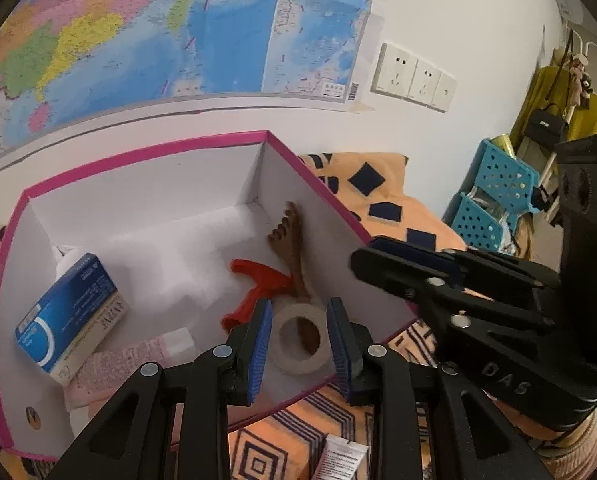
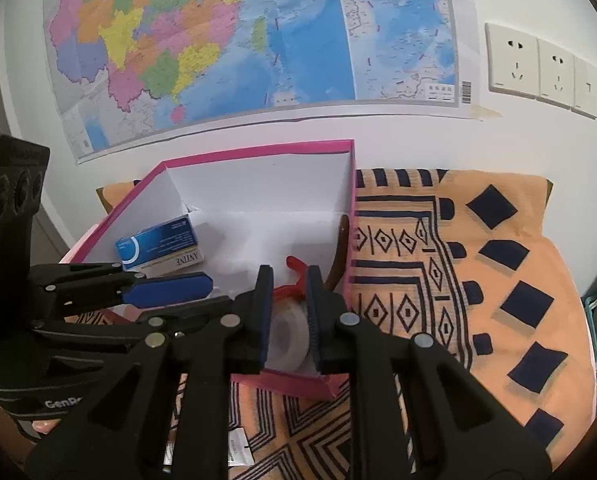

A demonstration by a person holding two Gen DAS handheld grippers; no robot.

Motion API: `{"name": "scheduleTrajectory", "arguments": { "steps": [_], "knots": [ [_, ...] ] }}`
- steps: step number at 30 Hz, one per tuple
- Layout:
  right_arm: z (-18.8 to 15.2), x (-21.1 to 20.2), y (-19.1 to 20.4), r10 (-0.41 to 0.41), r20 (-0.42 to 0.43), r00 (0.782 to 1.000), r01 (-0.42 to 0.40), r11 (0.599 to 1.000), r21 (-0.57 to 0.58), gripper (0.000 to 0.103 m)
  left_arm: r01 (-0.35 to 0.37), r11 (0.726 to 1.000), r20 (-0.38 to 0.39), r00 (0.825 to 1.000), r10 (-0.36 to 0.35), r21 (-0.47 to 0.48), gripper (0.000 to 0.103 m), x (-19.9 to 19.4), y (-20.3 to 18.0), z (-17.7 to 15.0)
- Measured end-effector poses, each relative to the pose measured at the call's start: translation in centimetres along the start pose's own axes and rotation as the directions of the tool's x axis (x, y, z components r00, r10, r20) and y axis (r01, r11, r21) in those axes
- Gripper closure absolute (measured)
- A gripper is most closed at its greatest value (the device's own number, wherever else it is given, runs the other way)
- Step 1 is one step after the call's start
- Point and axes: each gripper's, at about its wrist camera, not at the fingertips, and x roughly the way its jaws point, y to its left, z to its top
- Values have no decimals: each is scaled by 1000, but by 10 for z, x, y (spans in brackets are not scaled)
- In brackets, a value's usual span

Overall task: Organize rigid objects
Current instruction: 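Carry the tape roll into the magenta box and open the right gripper, then move the right gripper down to the white-and-teal medicine box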

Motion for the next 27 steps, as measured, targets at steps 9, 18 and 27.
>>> {"name": "scheduleTrajectory", "arguments": {
  "steps": [9,18,27],
  "knots": [
    [-14,-32,-3,99,39,994,-100,994,47,75,-26,999,106,994,24,18,65,-42,4,-19],
    [-53,-52,7,178,-11,984,-178,983,48,72,7,1000,122,992,-10,22,64,-79,10,-59],
    [-105,-43,18,236,-148,960,-226,971,77,64,7,1000,17,1000,-6,-20,64,-82,16,-114]
  ]
}}
